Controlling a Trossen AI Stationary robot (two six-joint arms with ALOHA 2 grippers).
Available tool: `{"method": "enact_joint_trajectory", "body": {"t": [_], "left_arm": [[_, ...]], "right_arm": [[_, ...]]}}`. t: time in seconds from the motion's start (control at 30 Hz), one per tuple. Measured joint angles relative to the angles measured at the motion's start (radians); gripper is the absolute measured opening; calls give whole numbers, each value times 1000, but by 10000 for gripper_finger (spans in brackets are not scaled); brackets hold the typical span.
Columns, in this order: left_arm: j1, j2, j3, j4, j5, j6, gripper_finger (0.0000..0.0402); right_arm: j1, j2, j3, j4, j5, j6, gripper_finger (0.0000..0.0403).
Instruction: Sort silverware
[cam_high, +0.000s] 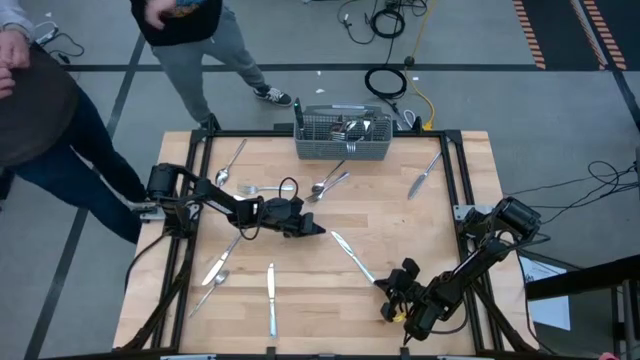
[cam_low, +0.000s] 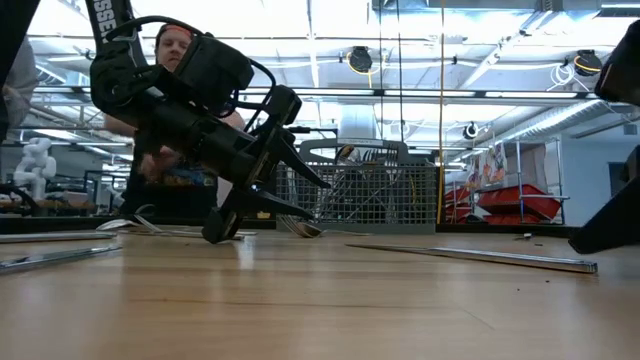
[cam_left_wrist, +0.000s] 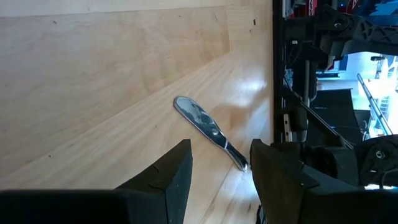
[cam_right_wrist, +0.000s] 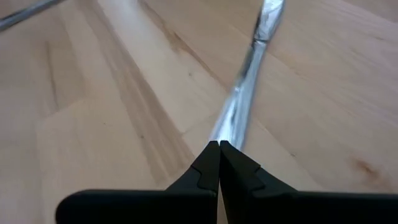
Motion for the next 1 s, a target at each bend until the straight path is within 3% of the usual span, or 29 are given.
{"method": "enact_joint_trajectory", "body": {"t": [0.6, 0.8, 1.0], "left_arm": [[0, 0, 0, -5, -3, 0, 167], [1, 0, 0, -11, -70, 0, 167], [2, 28, 16, -4, -44, 3, 167]], "right_arm": [[0, -1, -38, 70, -38, -27, 0], [1, -2, -41, 58, -54, -35, 0], [1, -4, -65, 58, -80, -28, 0]]}}
